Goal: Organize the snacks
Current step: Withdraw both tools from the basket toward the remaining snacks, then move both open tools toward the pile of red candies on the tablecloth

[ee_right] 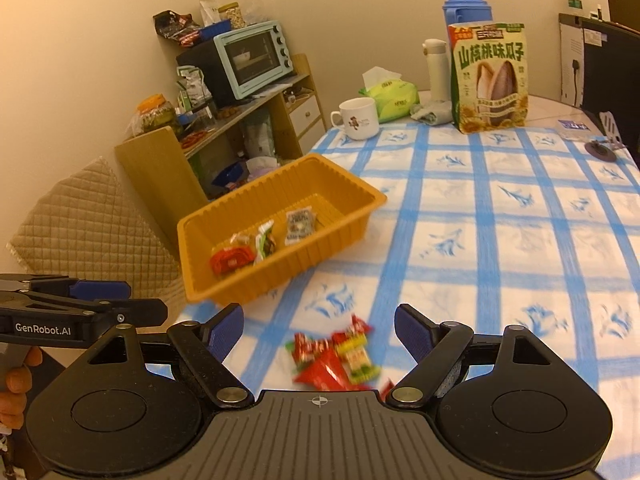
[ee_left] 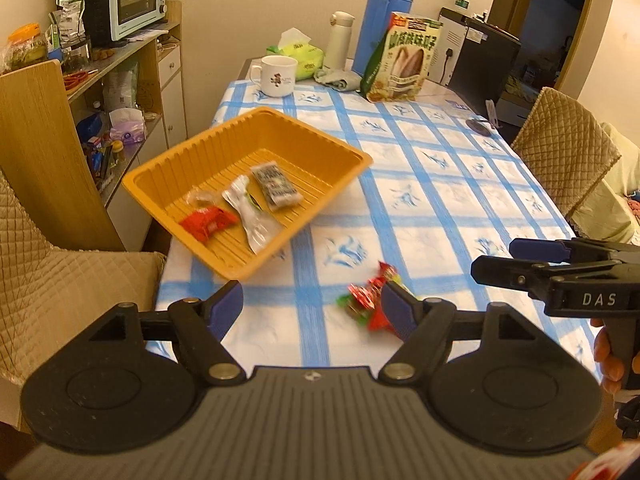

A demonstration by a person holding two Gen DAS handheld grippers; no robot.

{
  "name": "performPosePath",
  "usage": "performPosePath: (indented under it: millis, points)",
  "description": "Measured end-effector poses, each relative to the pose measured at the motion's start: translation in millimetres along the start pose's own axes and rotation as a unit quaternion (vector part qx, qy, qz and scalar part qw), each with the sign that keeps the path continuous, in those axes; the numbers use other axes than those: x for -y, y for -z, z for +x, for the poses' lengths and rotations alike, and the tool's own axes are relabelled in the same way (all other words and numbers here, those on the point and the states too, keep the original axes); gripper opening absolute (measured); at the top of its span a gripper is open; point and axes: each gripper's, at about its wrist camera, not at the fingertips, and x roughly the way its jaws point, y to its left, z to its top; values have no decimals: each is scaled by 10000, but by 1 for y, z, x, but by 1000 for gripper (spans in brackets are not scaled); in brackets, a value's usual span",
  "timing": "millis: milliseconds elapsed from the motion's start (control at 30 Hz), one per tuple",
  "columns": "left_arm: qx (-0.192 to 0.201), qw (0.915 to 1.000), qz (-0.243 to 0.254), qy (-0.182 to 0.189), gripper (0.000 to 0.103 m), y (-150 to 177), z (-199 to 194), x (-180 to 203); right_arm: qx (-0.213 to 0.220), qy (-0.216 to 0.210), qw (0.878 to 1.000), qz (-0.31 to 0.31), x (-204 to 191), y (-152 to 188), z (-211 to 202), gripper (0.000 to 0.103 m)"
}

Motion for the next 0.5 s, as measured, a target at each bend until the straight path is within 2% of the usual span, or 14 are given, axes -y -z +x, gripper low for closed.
performPosePath:
  millis: [500]
  points:
    - [-166, 9998, 116, 78, 74, 45, -15, 52, -155, 103, 9998, 21, 22, 50, -55, 82]
